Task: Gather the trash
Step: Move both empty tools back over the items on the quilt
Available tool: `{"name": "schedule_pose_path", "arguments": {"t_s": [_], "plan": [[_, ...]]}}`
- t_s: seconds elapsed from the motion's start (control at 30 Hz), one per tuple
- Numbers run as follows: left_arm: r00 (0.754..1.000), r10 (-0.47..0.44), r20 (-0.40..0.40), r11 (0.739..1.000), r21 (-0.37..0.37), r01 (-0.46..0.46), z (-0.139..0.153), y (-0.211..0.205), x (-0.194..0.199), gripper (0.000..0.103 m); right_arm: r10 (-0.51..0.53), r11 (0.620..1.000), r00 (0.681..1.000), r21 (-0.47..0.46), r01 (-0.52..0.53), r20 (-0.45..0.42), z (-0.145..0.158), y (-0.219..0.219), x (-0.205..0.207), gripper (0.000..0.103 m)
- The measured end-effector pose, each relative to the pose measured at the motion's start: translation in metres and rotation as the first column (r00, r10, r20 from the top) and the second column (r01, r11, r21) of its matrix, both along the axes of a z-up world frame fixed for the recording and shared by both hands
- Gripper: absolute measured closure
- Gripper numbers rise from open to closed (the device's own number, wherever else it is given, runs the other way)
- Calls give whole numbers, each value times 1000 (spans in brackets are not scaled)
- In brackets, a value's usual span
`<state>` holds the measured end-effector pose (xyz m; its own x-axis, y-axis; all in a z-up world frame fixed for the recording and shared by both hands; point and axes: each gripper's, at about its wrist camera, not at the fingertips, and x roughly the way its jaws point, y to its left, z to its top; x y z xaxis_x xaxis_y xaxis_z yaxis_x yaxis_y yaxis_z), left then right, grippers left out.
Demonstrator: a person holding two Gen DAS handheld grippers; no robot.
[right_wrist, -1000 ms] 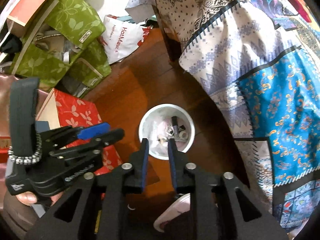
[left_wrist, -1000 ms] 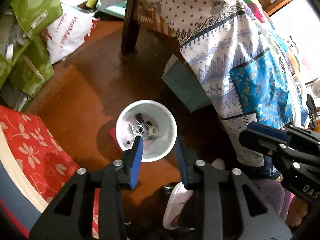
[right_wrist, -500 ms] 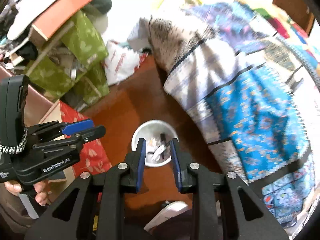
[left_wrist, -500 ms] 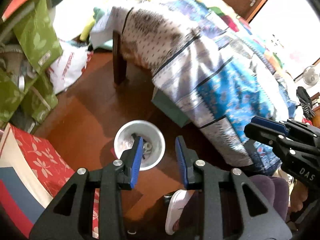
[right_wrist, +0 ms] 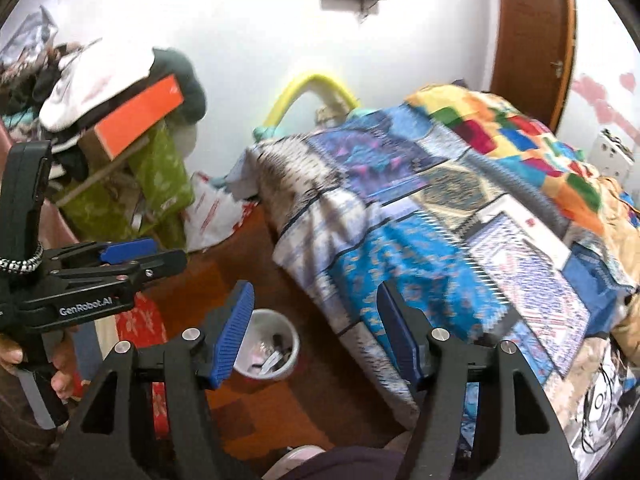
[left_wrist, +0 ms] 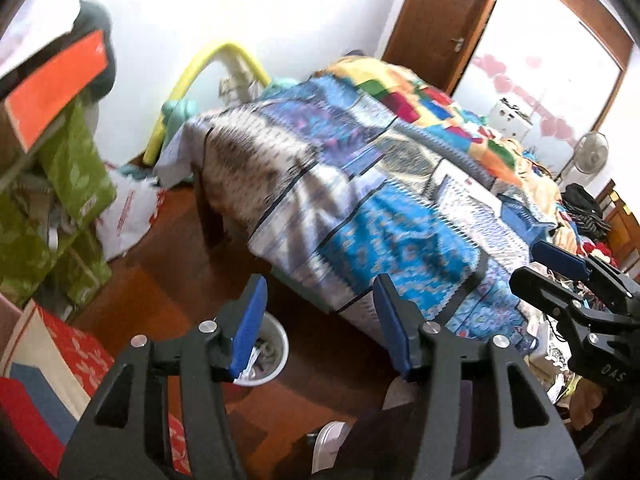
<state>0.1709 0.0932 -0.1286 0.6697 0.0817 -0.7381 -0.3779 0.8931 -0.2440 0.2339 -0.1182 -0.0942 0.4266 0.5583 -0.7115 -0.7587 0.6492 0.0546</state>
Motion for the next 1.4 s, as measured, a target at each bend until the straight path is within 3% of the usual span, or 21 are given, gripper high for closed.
{"name": "schedule_pose_path", "arguments": {"t_s": [0.37,0.7,0.93,1.1,1.4], "plan": [[986,-150,75,987,63,146,47,-72,60,45,-173,985,983,43,170,68,23,-89,40,43],[951,-302,70,951,100,294,51,-135,150,45,-338,941,939,13,338,58,16,-164,106,43],[921,-388,34,917,117,382,35,-166,213,45,-411,911,912,-19,411,18,-6,-199,156,43],[908,-419,2,904,93,417,12,-176,261,45,-429,902,903,-65,427,-27,-34,-200,201,43],[895,-444,-41,894,56,445,-32,-178,339,45,-358,927,931,-148,345,-75,-89,-174,290,43]]}}
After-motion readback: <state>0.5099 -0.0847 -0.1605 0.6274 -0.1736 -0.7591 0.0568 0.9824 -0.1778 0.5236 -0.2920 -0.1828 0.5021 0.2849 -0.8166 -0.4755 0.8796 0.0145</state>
